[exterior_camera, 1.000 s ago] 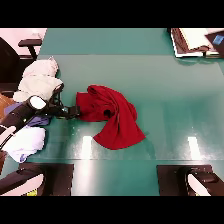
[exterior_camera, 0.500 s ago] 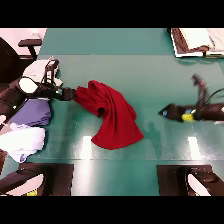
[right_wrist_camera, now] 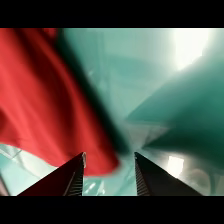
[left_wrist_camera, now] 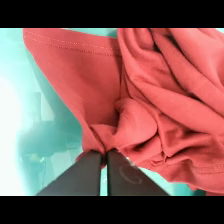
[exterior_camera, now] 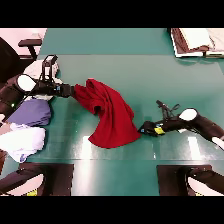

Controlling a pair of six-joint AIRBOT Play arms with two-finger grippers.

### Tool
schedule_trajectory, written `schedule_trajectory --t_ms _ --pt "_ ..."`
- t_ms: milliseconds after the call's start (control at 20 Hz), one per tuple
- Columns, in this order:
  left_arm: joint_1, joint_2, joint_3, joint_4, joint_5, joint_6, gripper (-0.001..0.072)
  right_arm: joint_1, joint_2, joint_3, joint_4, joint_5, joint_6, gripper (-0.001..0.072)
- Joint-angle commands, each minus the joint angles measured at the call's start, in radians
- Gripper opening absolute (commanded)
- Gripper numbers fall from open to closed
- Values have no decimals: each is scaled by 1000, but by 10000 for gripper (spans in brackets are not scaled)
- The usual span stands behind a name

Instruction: Fold the shirts.

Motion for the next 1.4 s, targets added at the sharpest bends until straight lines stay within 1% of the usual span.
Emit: schedule_trajectory --t_ms 0,50,100,150,200,300,400,500,600,750,1000,1200,1350 --pt "0 0 1 2 -7 1 31 89 -152 98 2 -23 -17 357" --pt "0 0 1 2 -13 2 30 105 -182 124 -5 -22 -17 245" --pt "0 1 1 5 -13 3 30 114 -205 149 -19 -23 -17 58" --pt "0 1 2 23 4 7 30 117 -216 172 -45 -23 -17 13" --pt "5 1 6 50 21 -2 30 111 -216 203 -88 -20 -12 13" --pt "30 1 58 81 5 -29 29 69 -177 279 -205 20 41 12" --pt "79 4 161 80 -24 -25 29 1 -92 373 -357 78 95 12" --pt "120 39 258 80 -5 -25 28 -80 15 481 -492 138 117 12" --pt "152 105 359 83 26 -15 28 -169 120 597 -562 175 118 11" --pt "159 223 494 89 29 25 29 -286 256 769 -574 201 117 12" --pt "159 401 708 87 -23 35 29 -364 429 1001 -577 208 116 12" --pt "159 485 790 86 -24 35 29 -398 491 1151 -581 228 114 12" --pt "159 505 820 83 -39 34 29 -432 480 1266 -581 296 107 11"
